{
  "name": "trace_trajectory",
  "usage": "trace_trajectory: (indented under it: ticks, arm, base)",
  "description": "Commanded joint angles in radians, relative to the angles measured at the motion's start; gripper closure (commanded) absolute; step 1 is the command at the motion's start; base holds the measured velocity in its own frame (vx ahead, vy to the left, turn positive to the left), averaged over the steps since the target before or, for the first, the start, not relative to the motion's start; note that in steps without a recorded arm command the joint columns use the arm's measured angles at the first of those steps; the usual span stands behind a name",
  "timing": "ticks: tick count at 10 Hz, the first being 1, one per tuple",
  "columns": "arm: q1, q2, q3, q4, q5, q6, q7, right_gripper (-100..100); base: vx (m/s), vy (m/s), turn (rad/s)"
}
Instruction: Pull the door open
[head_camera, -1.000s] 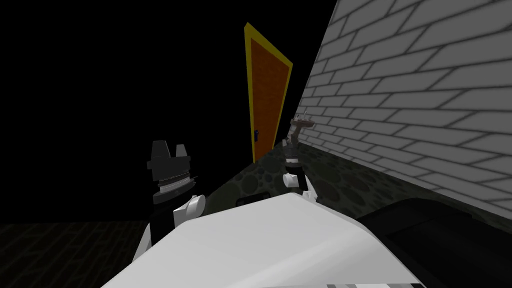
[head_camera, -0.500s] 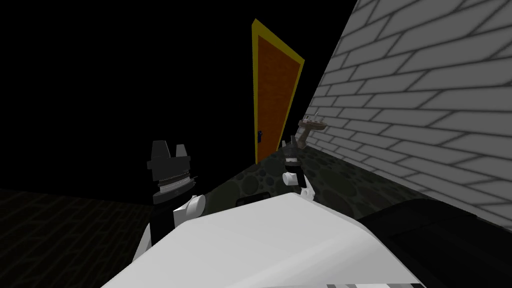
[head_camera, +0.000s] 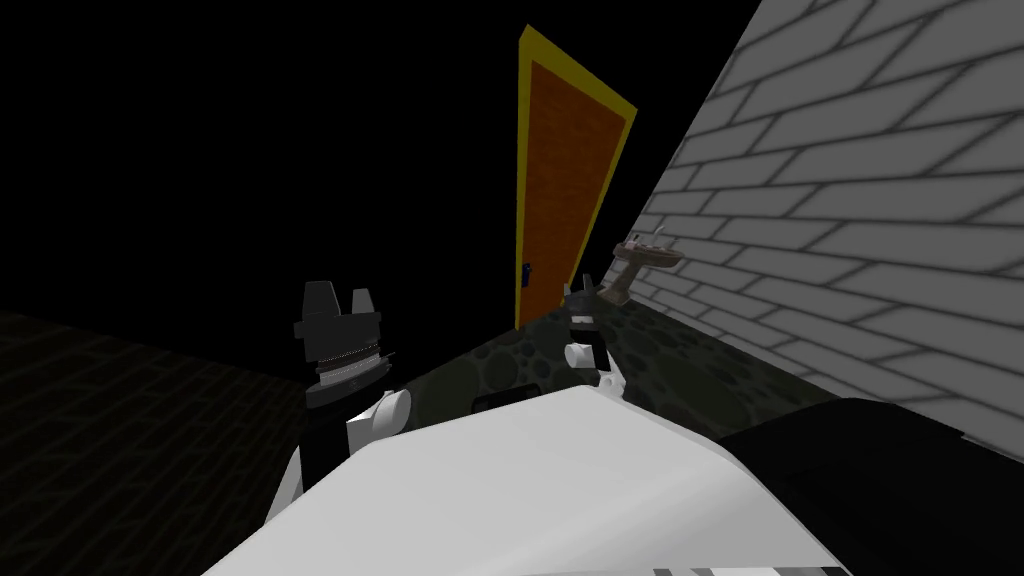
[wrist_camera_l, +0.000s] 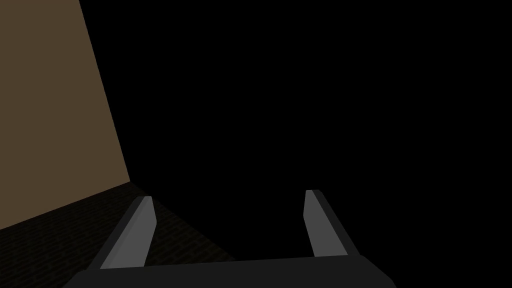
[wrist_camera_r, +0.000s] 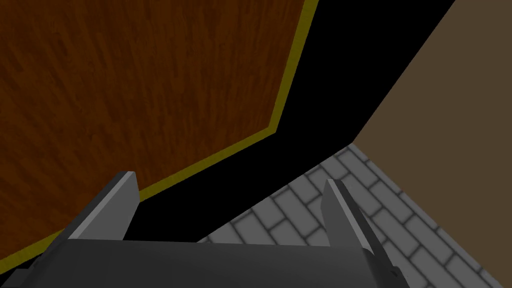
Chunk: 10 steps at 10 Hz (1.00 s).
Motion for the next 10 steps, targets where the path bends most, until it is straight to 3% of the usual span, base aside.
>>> trace_trajectory:
  ticks: [1, 10]
  arm:
    - [-0.013, -0.007, -0.008, 0.031, -0.031, -0.001, -0.022, -100]
    - [-0.094, -0.031, -0.050, 0.202, -0.207, -0.003, -0.135, -100]
  base:
    - [0.043, -0.136, 0.225]
    - [0.021, -0.121, 0.211]
